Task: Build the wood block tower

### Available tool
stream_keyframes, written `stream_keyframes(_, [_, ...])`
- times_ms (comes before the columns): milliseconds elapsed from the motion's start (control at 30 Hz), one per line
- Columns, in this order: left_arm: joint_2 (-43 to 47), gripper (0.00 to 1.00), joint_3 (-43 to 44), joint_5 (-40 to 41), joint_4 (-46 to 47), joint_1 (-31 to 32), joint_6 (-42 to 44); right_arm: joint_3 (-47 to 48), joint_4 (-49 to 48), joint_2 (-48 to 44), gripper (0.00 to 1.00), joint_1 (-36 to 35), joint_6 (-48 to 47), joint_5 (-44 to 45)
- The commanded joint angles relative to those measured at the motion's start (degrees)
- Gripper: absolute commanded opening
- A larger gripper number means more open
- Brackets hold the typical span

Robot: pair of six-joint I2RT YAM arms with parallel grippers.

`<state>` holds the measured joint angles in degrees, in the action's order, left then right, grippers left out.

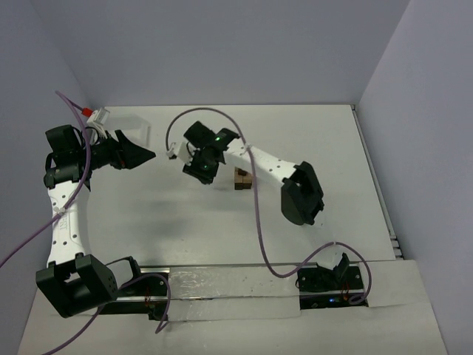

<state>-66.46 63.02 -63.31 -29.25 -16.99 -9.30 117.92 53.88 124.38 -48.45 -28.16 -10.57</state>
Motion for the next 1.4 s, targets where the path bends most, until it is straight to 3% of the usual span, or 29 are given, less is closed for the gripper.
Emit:
stream_keyframes(0, [-0.02, 0.99, -0.32, -2.15, 2.69, -0.51, -0.29, 2.46, 6.41, -8.39, 0.12, 4.28, -3.04, -0.42])
stream_keyframes(400, [-0.96, 0.99, 0.66, -1.01, 1.86, -0.57, -0.12, -2.85, 6.9, -10.7, 0.11, 12.87, -5.33, -1.85])
stream_keyframes(1367, [-2.36, 0.99, 0.52, -1.29, 2.34, -0.53, -0.63, -13.03, 2.7, -10.53, 0.15, 14.31, -12.5, -4.22])
